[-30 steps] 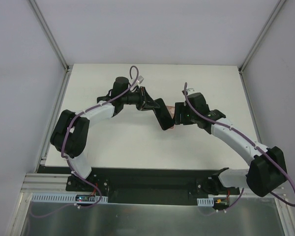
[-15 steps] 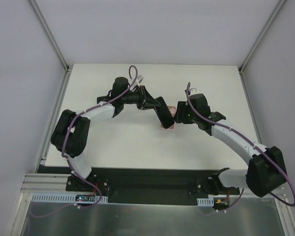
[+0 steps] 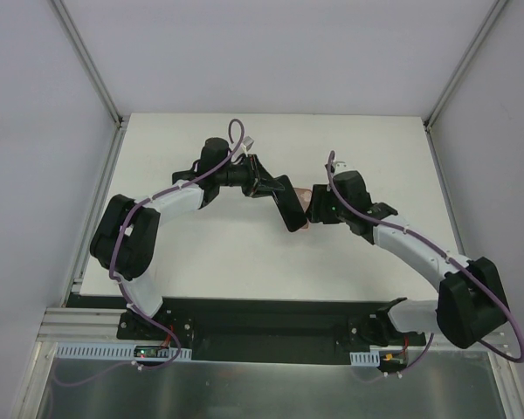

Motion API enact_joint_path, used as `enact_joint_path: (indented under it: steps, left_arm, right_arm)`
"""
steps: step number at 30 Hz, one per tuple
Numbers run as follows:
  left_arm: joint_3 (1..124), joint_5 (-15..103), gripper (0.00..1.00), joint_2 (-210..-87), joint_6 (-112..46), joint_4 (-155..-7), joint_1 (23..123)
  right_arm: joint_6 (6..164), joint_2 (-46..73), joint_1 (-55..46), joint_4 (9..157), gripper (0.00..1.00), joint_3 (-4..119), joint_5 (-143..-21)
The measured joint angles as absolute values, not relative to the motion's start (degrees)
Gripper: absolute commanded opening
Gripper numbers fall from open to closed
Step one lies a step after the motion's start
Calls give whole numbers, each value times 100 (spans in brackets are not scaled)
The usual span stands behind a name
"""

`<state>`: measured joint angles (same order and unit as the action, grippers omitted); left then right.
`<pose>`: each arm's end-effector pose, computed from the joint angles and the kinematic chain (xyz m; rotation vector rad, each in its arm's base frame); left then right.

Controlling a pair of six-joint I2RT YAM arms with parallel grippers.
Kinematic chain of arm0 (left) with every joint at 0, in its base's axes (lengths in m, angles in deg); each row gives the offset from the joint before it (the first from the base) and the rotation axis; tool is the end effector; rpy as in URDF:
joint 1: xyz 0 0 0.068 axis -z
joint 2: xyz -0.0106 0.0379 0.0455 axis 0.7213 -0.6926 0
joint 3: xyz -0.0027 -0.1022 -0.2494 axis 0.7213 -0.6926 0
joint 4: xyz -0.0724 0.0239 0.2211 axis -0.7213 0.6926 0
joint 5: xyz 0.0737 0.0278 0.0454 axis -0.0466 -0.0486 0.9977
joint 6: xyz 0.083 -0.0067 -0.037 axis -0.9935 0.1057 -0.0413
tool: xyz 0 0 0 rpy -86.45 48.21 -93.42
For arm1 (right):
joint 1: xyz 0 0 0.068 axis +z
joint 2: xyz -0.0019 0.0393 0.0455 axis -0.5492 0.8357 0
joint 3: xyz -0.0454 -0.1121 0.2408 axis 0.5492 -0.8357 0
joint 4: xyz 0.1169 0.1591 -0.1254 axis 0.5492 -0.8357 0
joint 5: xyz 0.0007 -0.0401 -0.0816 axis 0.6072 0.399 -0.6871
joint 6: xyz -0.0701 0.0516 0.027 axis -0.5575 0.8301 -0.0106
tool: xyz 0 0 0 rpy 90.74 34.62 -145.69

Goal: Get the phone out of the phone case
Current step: Remove the phone case from the phone.

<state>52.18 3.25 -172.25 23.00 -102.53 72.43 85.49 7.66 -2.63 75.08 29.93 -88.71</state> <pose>0.3252 -0.2292 0.2584 -0.0417 2.1892 -1.8247 0.2560 0.1527 0.2279 -0.4524 2.1798 0.3786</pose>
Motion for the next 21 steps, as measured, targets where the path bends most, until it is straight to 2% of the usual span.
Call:
enact_joint_path:
  steps: [6, 9, 10, 12, 13, 16, 21]
  left_arm:
    - [5218, 185, 0, -17225, 2305, -10267, 7243]
    - [5218, 165, 0, -17225, 2305, -10267, 7243]
    - [5218, 159, 0, -17225, 2305, -10275, 7243]
    - [5218, 84, 0, -17225, 2322, -10326, 7243]
    - [5218, 12, 0, -17225, 2344, -10389, 7243]
    - [5218, -198, 0, -17225, 2458, -10645, 7243]
    - [5220, -624, 0, -17225, 2805, -11147, 7308]
  right_arm:
    - [8549, 629, -460, 7659, 54, 2803, -8242]
    - [8652, 585, -652, 7834, 59, 2657, -7820]
    - [8717, 526, -746, 7930, 66, 2565, -7643]
    - [8866, 325, -983, 8072, 73, 2360, -7302]
    - [8942, 200, -1114, 8094, 82, 2272, -7123]
    - [9113, -165, -1409, 8118, 93, 2132, -6655]
    - [9327, -547, -1546, 8301, 97, 2104, -5901]
